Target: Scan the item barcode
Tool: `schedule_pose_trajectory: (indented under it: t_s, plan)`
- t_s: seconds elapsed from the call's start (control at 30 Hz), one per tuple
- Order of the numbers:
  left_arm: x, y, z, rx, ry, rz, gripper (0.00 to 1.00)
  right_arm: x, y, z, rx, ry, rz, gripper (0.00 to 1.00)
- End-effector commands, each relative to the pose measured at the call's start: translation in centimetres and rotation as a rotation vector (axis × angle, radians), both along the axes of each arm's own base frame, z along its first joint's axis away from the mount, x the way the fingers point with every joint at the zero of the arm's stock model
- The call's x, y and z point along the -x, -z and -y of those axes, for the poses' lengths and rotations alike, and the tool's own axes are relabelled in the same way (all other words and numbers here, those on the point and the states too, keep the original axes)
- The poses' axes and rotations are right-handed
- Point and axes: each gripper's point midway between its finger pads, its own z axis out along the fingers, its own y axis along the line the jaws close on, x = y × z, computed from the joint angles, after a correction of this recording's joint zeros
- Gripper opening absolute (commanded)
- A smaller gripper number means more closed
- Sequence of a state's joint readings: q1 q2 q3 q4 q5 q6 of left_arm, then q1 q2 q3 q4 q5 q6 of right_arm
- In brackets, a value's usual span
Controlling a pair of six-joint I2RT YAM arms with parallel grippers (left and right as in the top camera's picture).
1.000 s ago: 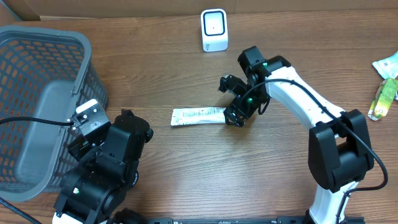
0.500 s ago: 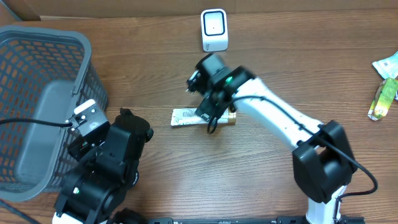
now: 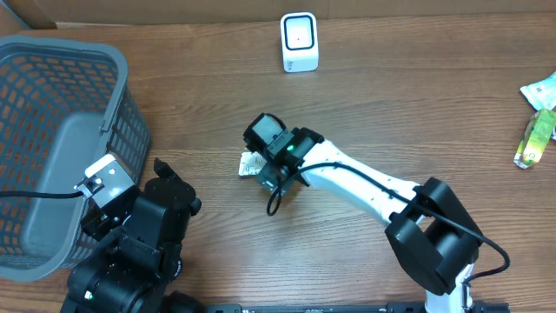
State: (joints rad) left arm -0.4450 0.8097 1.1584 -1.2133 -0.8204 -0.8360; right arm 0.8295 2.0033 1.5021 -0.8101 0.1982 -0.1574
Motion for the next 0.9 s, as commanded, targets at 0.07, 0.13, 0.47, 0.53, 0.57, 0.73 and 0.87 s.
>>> schedule_pose_trajectory:
  t_s: [0.07,0.13,0.47,0.53,0.57,0.73,0.87]
  plan:
    - [0.2,-0.5,-0.5,-0.006,-0.029,0.021,1.0,-0.5,-2.2,-3.4,-0.19,0.104,-0.03,0.5]
    - [0.2,-0.5,-0.5,-0.006,-0.029,0.021,1.0,-1.3,-3.5,-4.8,-0.272,0.123,-0.019,0.27]
    - [0.2,-0.6,-0.6,-0.014,-0.036,0.024,1.0,-4.2,0.3,-8.1,-0.494,0.238,-0.129,0.04]
    - [0.3,-0.7,-0.9,-0.026,-0.045,0.025,0.99,-3.8,1.8,-8.1,-0.484,0.253,-0.168,0.04]
    - [0.3,-0.7,-0.9,-0.028,-0.047,0.026,0.99,-3.6,2.4,-8.1,-0.477,0.253,-0.183,0.04]
    - [0.3,-0.8,-0.9,-0.028,-0.048,0.027,1.0,-1.7,3.3,-7.3,-0.425,0.257,-0.26,0.04]
    - [0.3,-0.8,-0.9,-0.029,-0.048,0.027,1.0,1.9,4.6,-5.2,-0.315,0.281,-0.407,0.04]
